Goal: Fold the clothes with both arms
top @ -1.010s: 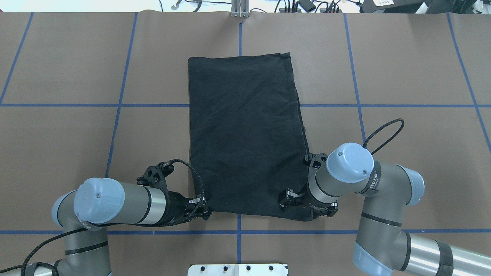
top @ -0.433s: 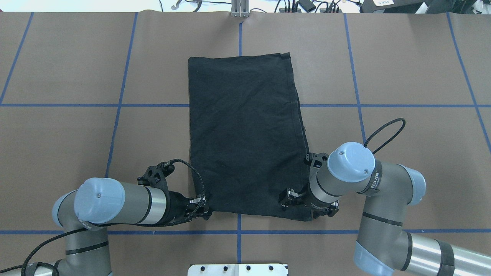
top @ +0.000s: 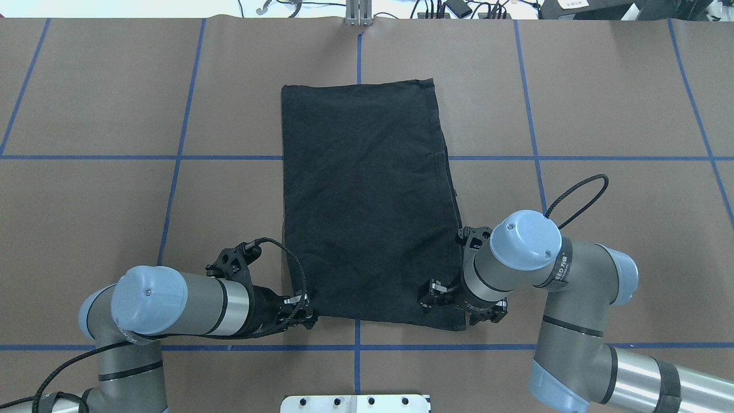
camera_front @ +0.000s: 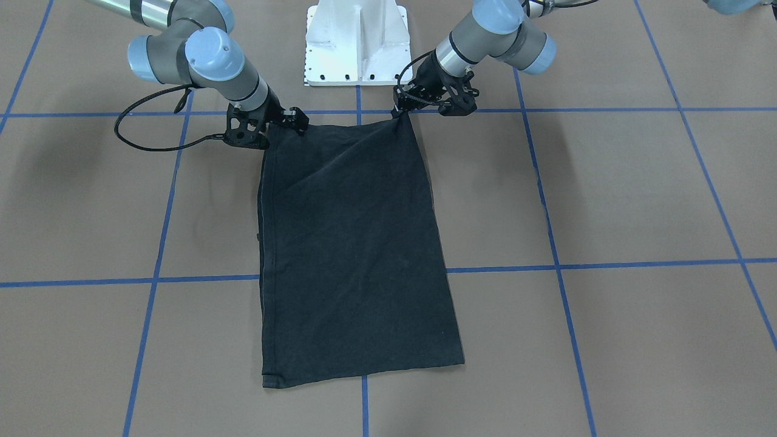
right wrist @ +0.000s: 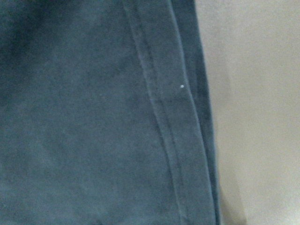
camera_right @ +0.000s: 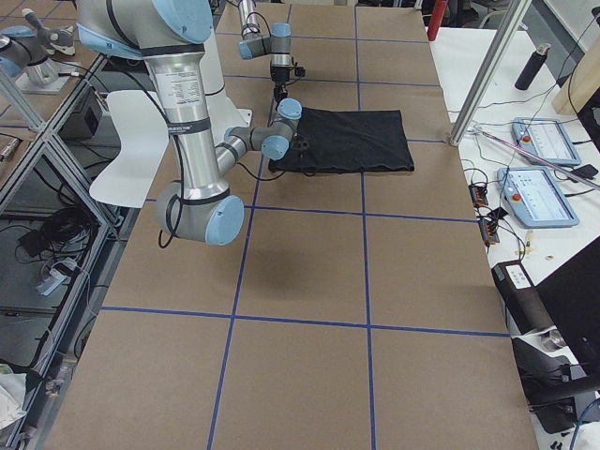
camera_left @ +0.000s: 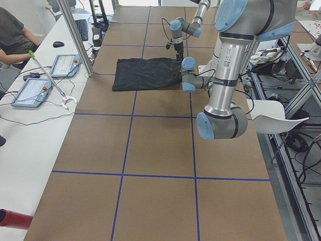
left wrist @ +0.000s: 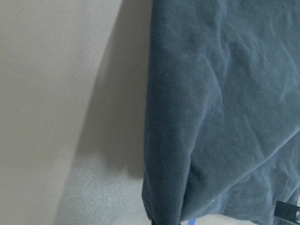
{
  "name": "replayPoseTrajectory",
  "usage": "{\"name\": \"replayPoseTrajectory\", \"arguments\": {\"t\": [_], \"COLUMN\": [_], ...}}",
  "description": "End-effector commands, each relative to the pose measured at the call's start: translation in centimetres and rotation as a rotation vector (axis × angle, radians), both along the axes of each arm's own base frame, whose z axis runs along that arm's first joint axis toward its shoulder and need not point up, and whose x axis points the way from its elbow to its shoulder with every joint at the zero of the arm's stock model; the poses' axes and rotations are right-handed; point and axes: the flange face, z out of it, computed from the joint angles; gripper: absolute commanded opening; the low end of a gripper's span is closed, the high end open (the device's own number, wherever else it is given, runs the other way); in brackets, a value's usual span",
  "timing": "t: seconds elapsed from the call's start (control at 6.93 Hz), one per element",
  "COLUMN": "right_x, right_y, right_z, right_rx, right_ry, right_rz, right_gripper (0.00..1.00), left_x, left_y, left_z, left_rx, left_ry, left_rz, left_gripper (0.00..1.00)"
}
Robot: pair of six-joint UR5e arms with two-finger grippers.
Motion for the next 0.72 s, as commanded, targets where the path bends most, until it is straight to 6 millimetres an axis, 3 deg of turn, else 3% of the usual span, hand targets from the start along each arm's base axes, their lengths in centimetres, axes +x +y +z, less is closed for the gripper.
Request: {"name": "replayPoseTrajectory", "arguments": {"t": [0.0,0.14,0.43,0.58], "right_x": [-0.45,-0.53,0.03,0.06], "right_y": [0.35,0.31,-0.41,-0.40], "right_z": [0.18,-0.09,-0.81,-0.72], "right_rx": [-0.002,0.000,0.003,0.003], "right_ry": [0.006,0.002,-0.011,-0.010], "right_rz": [-0.007,-0.007,0.006,0.006], "right_gripper": [1.00,1.00,0.70,0.70], "left_x": [-0.05,-0.01,-0.02,-0.01], "left_y": [0.01,0.00,0.00,0.00], "left_z": [-0.03,0.04,0.03,0.04], "left_rx": [0.000,0.000,0.000,0.000], "left_ry": [0.001,-0.001,0.001,-0.001], "left_rz": [0.000,0.000,0.000,0.000], "left_gripper": [0.00,0.00,0.00,0.00]}}
